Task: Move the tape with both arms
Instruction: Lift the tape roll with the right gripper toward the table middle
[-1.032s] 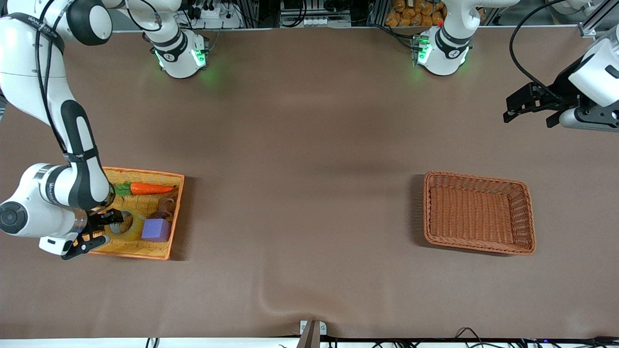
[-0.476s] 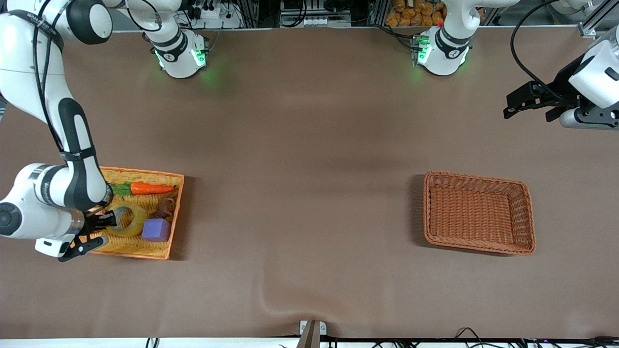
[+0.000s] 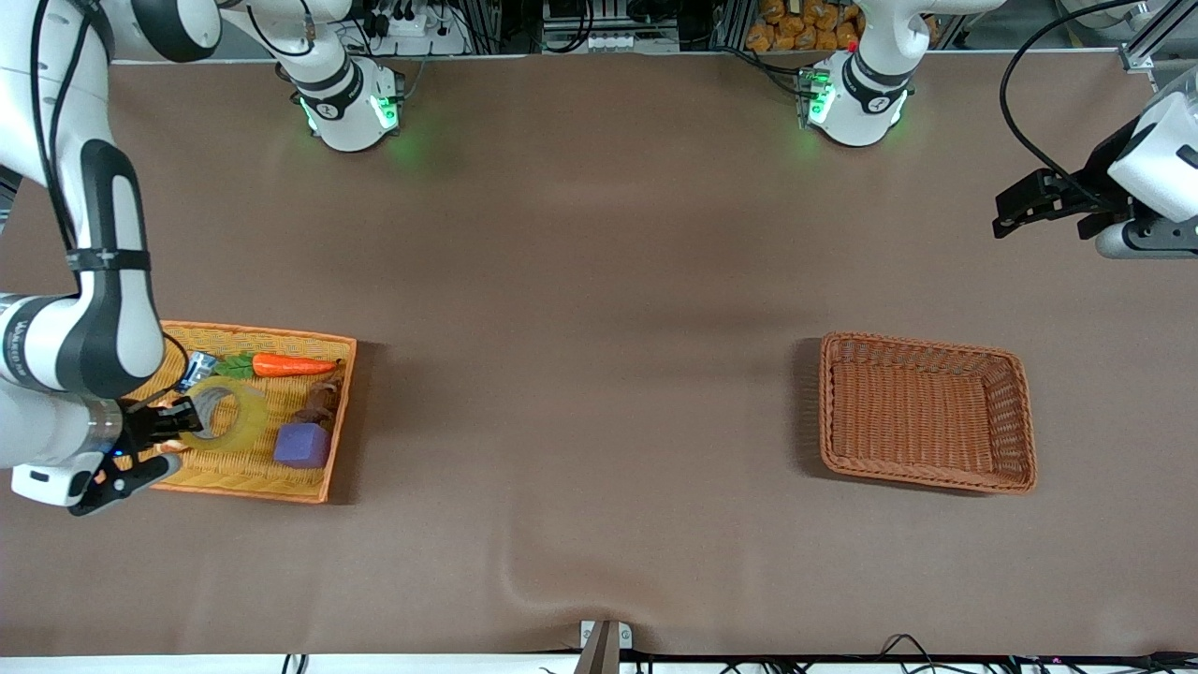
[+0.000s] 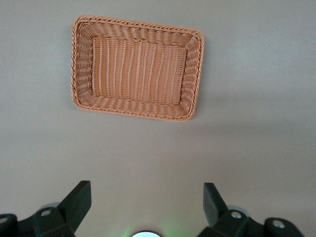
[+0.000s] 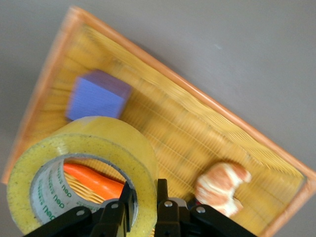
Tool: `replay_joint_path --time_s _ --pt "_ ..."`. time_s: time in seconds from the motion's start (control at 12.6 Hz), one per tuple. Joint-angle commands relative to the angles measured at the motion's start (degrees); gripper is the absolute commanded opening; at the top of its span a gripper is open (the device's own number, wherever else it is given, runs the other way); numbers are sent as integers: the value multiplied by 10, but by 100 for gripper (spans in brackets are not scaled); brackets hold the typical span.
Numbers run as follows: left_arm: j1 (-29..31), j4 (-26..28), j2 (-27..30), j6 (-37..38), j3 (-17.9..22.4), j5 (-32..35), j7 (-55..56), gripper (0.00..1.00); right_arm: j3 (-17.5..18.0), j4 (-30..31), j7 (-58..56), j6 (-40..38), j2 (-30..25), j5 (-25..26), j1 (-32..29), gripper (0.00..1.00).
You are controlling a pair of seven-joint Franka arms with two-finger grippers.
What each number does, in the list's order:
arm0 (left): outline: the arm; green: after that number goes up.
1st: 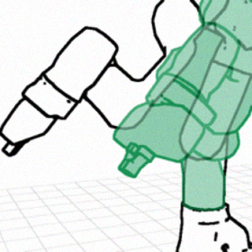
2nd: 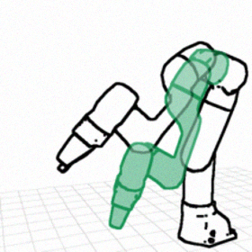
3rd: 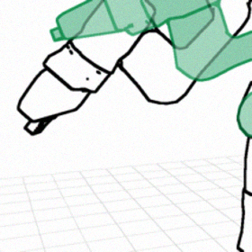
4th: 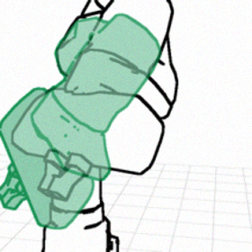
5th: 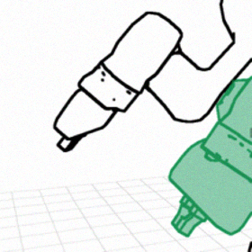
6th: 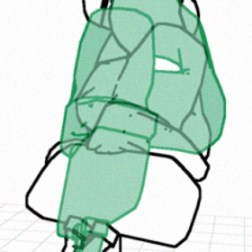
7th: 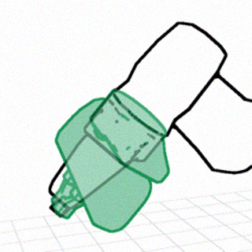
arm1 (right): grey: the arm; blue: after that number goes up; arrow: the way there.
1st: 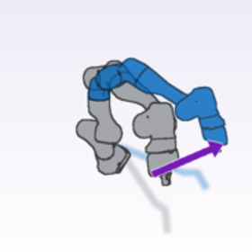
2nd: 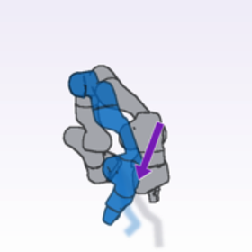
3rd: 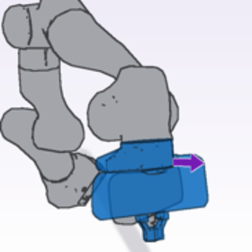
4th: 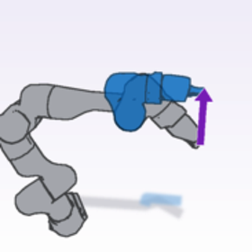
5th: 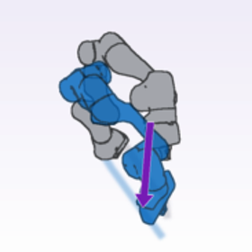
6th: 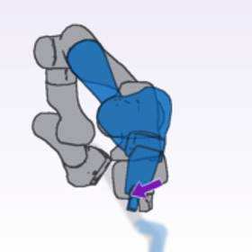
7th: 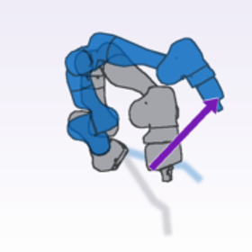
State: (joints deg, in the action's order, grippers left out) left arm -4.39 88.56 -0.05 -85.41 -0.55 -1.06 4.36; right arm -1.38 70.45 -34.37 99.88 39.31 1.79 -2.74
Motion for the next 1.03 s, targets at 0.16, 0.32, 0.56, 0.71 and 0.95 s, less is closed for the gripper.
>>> replay_joint_path --time_s 0.16,0.32,0.56,0.71,0.95 --pt "-9 -3 -14 -16 -7 41 10 100 22 -14 101 -22 -1 -77 80 0" --pt "-5 -2 -18 -17 -8 40 0 100 32 -13 215 -21 -1 -116 128 0" --pt "2 -2 -20 -16 -8 41 -4 100 31 -13 394 -21 -1 -122 221 0" --pt "2 -2 -21 -16 -8 41 -4 100 34 -13 473 -28 -7 -122 246 0" --pt "-4 2 -21 -14 -9 40 -5 100 34 -6 542 -21 -13 -122 284 0"
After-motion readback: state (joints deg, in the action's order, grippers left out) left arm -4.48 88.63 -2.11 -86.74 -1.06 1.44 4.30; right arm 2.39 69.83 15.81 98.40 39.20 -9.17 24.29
